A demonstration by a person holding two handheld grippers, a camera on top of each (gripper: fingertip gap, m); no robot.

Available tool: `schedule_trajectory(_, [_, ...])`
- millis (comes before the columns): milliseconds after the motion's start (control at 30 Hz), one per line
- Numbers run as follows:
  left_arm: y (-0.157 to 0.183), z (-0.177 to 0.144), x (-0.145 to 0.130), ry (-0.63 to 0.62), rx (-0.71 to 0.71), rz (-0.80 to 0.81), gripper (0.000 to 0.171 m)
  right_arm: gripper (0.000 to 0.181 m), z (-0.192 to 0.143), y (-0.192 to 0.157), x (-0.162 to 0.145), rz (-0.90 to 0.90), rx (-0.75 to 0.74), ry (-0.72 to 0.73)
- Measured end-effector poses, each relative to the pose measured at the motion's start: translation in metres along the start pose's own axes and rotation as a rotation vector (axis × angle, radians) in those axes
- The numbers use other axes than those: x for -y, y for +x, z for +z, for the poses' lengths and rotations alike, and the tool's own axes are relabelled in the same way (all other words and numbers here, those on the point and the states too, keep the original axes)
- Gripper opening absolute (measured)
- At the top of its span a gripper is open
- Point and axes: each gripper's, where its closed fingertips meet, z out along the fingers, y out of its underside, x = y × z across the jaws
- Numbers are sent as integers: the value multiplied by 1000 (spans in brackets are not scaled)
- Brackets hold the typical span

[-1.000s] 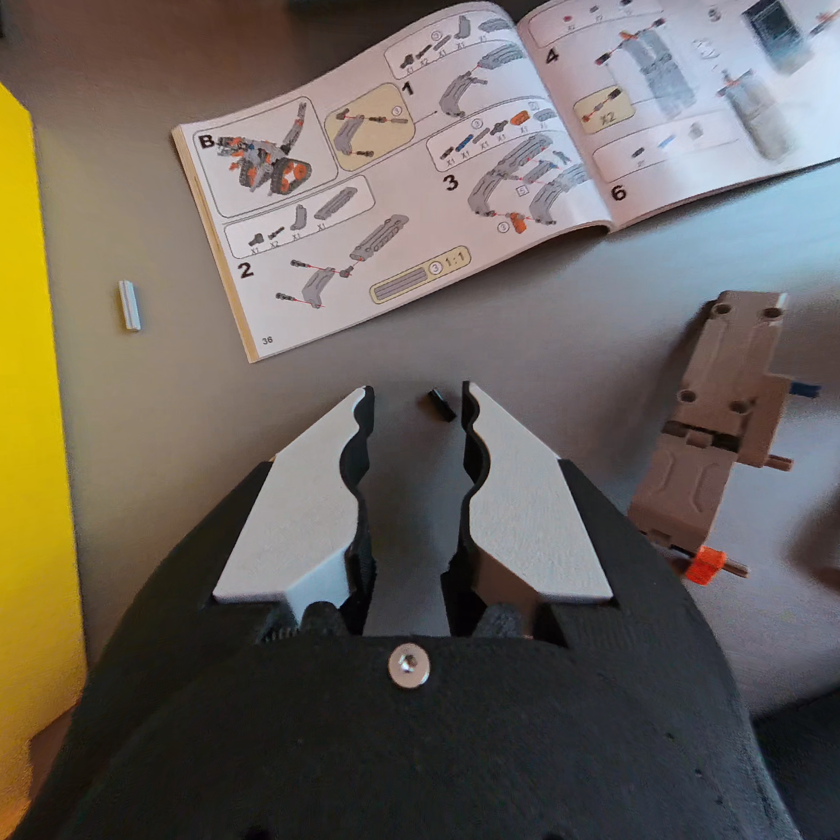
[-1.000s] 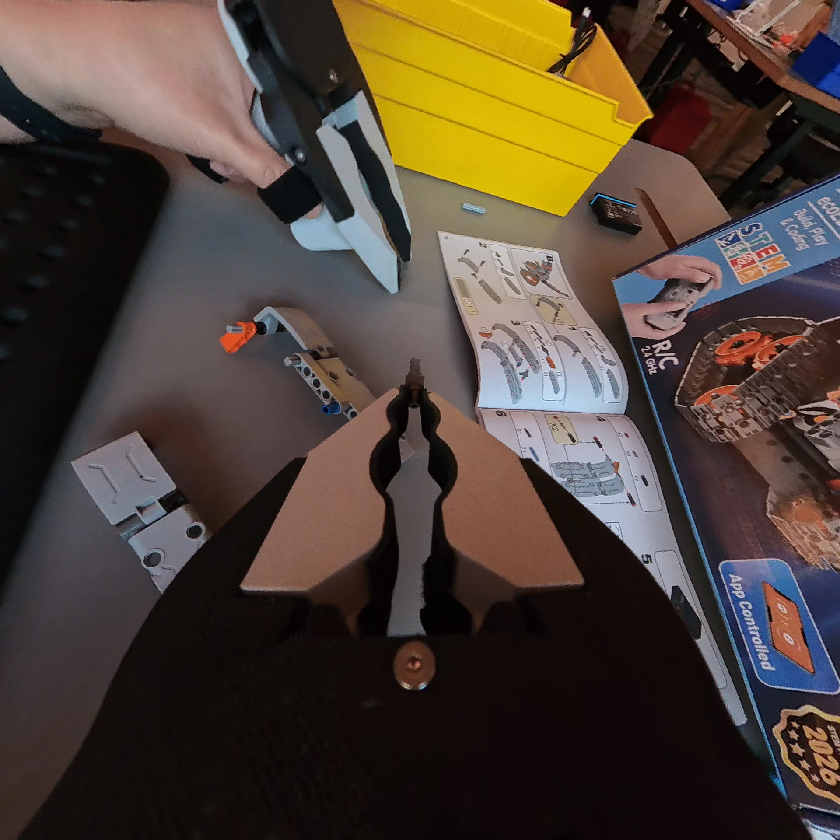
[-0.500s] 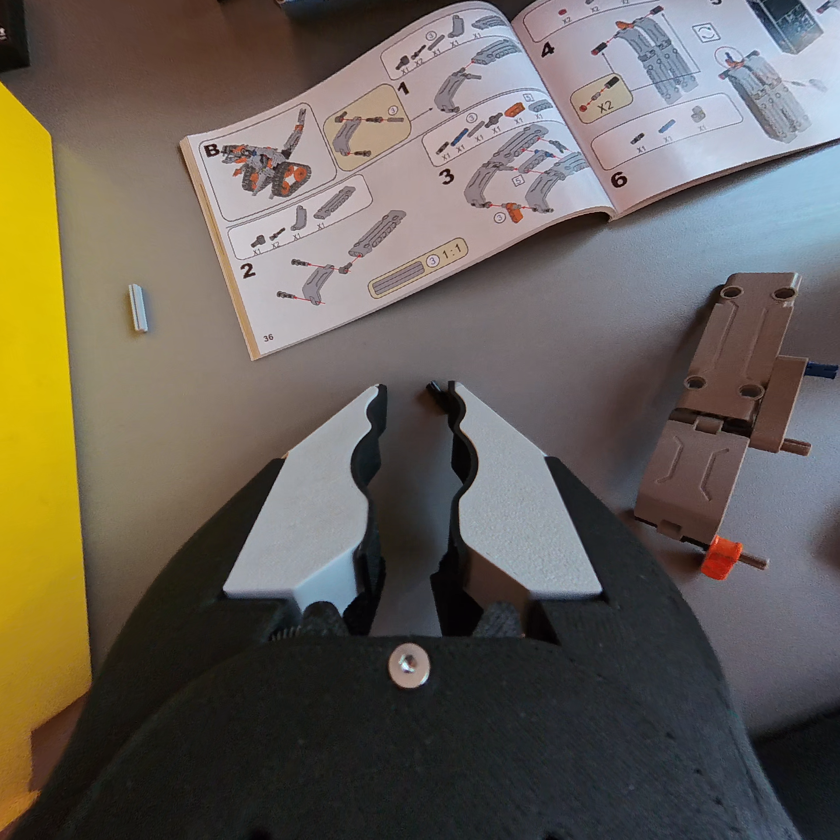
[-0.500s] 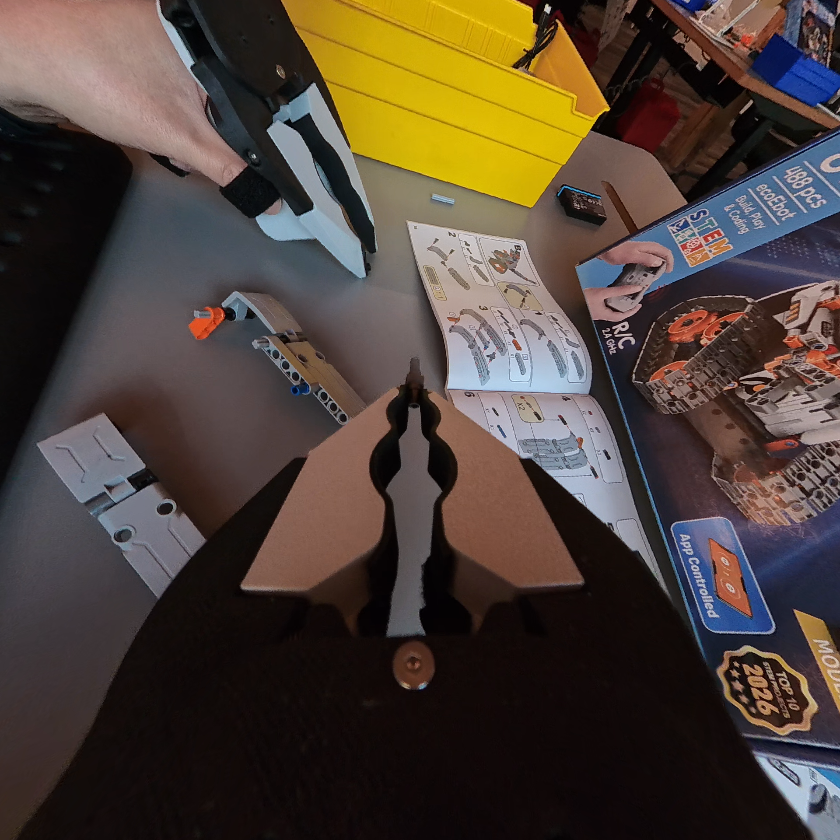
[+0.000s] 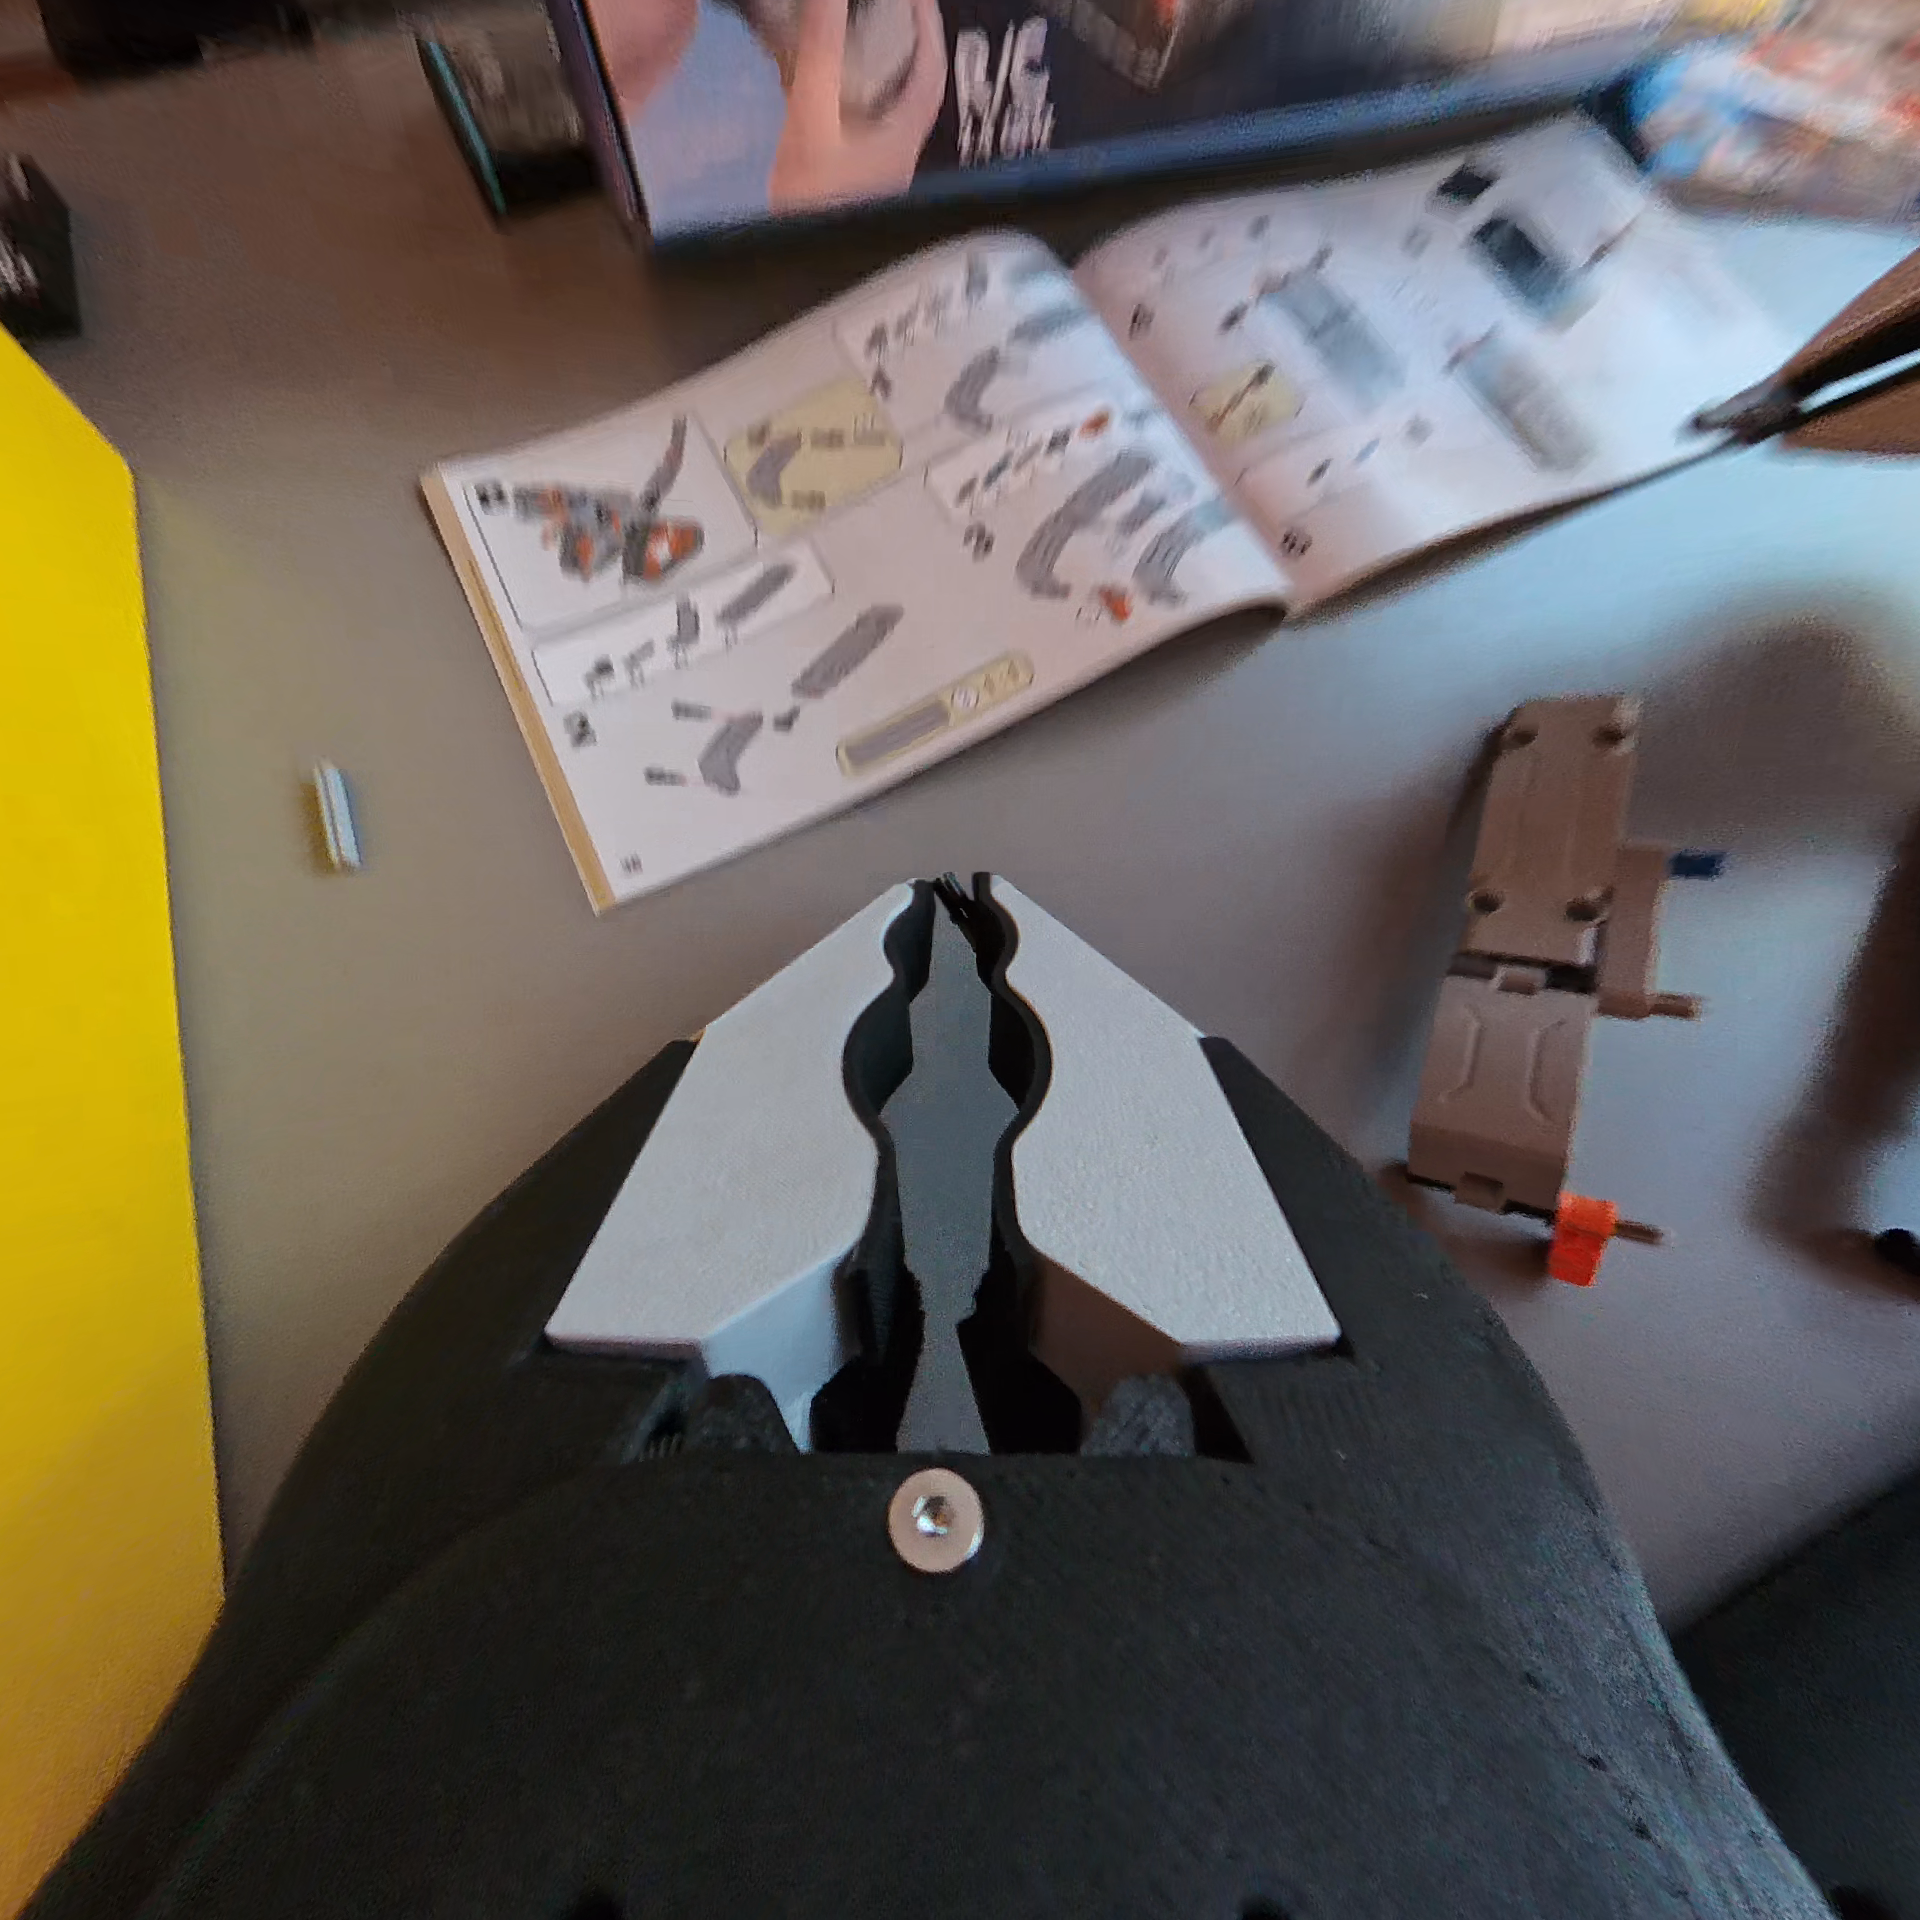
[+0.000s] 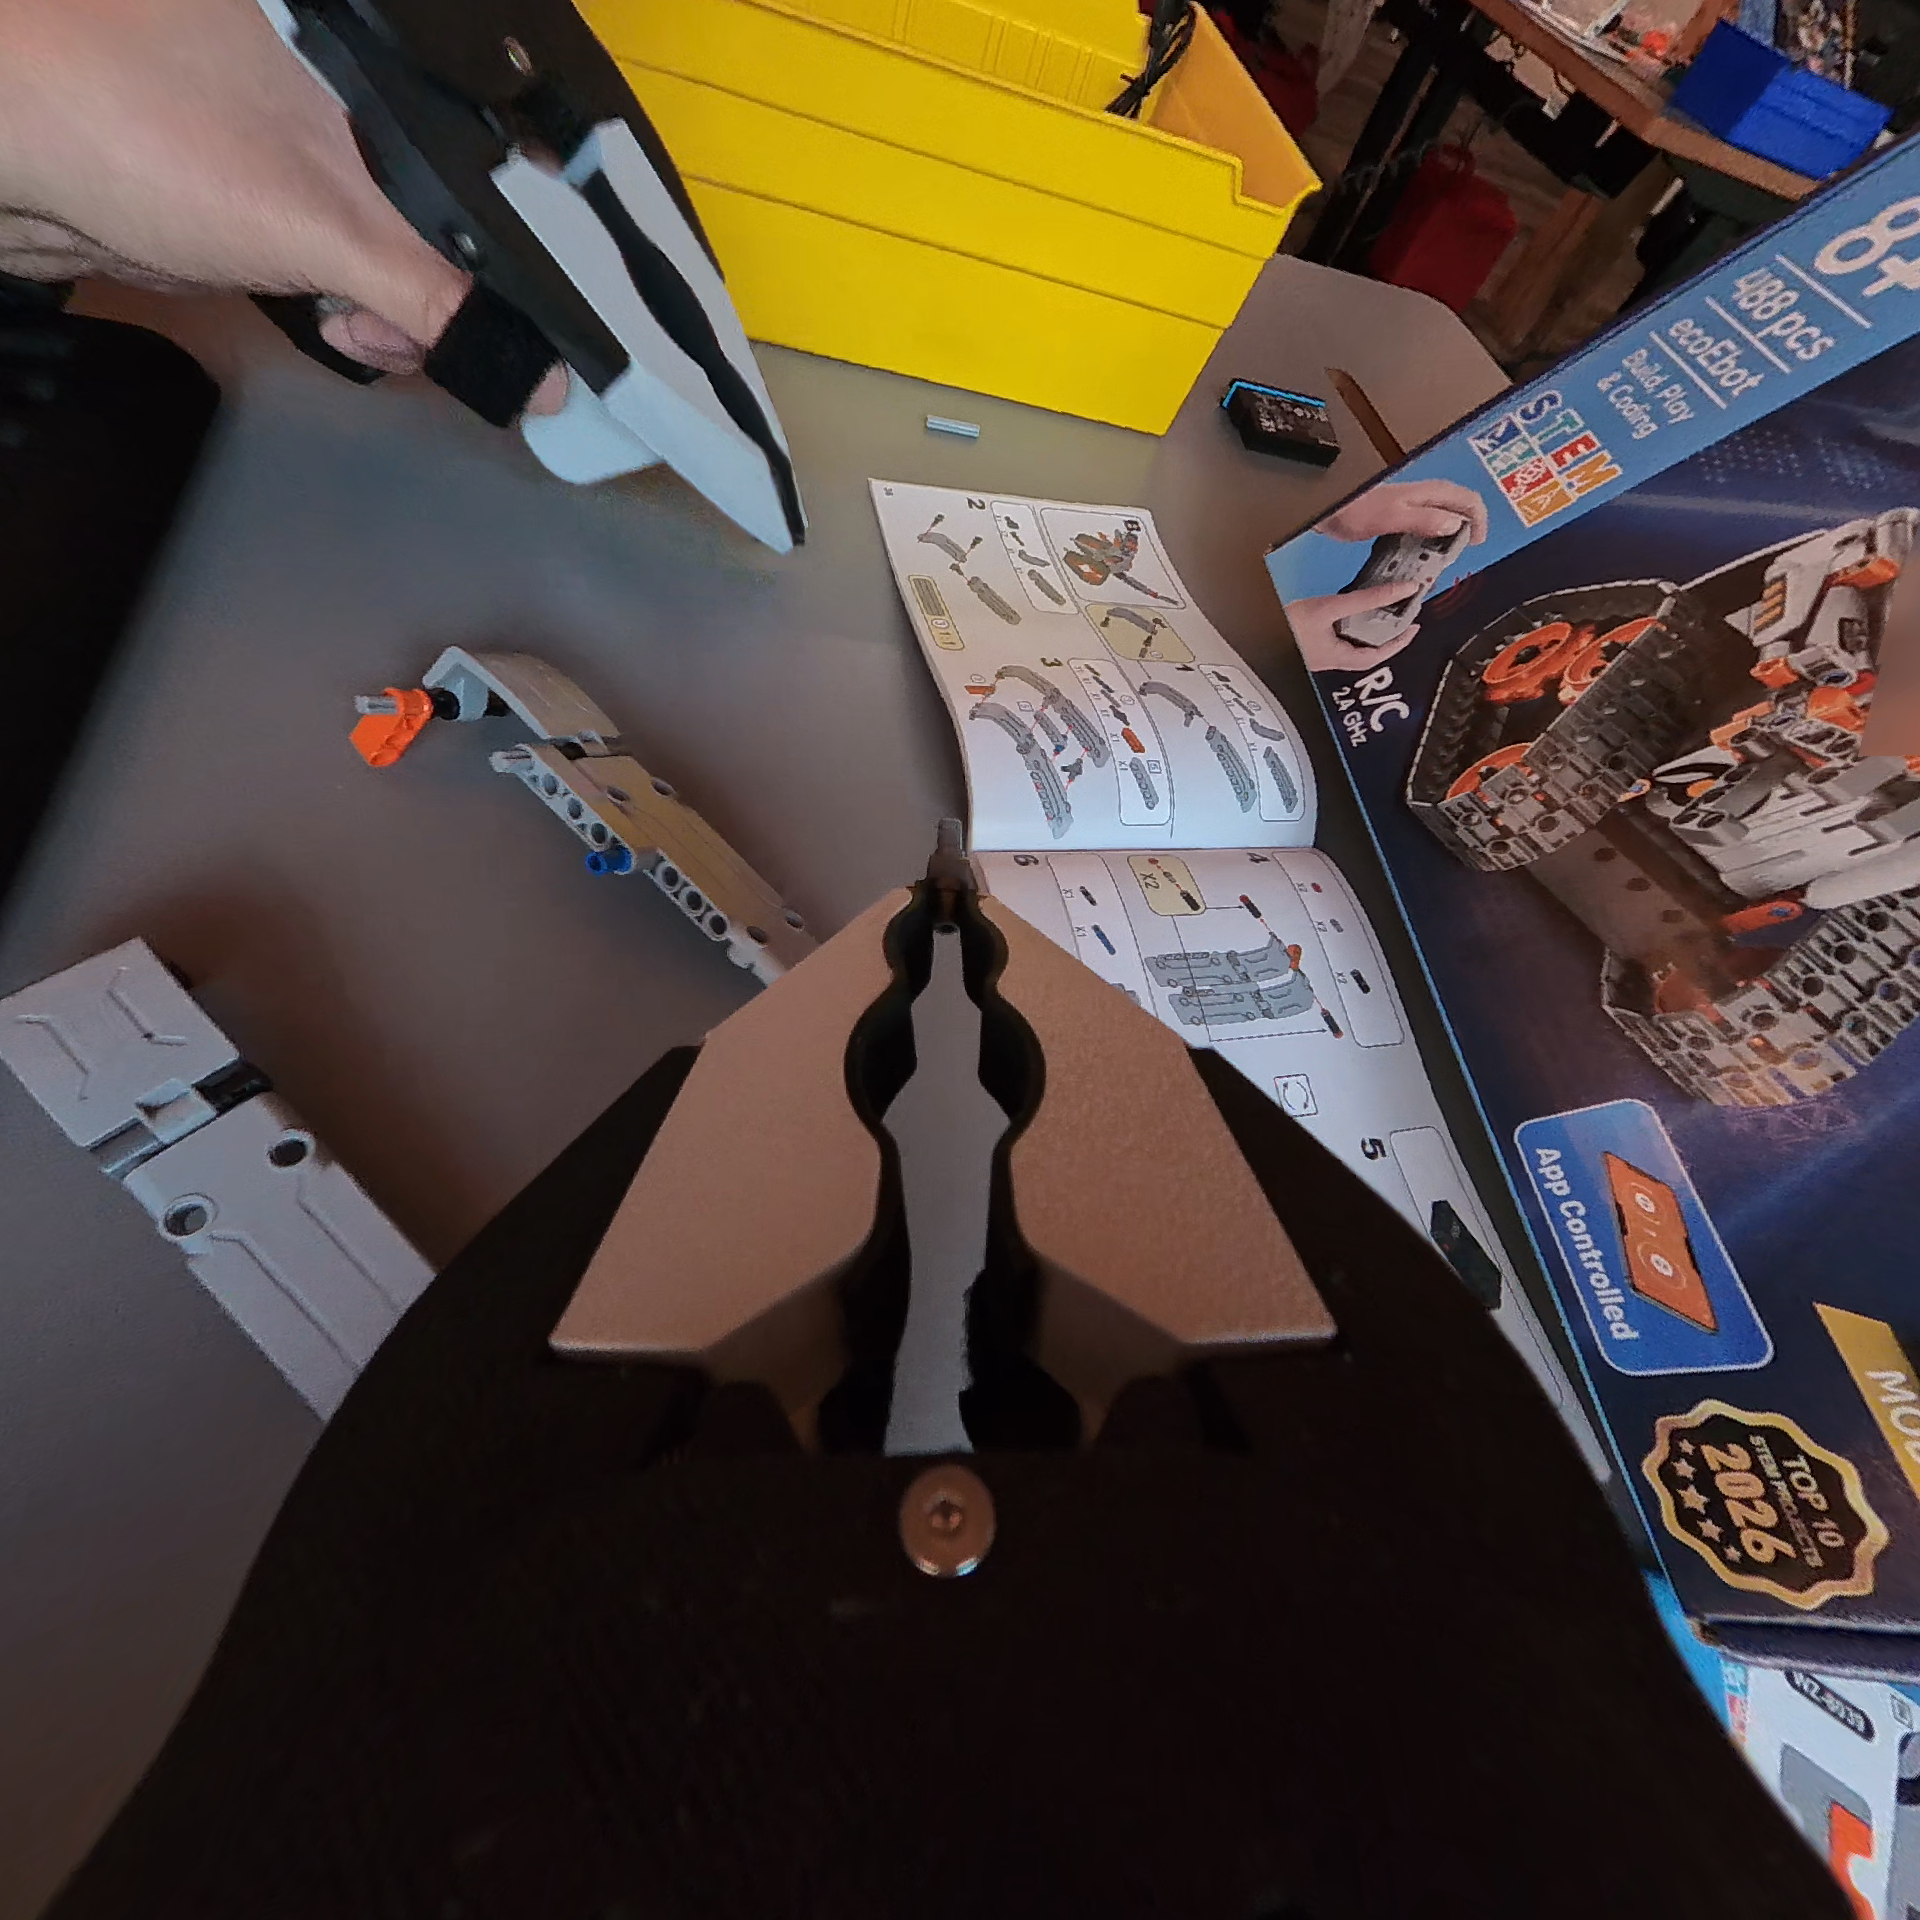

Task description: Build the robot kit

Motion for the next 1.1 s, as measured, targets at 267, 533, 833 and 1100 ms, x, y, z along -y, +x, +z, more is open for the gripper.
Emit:
schedule_trajectory(267, [1, -17, 84, 187, -80, 155, 6, 3, 12, 22, -12, -11, -125, -29])
schedule_trajectory(533, [59, 3, 62, 232, -441, 188, 3, 2, 25, 16, -25, 30, -82, -81])
schedule_trajectory(833, [75, 24, 26, 26, -483, 215, 4, 2, 29, 15, -34, 39, -68, -106])
schedule_trajectory(1100, [79, 31, 3, -99, -510, 271, 4, 3, 25, 7, -38, -5, -70, -151])
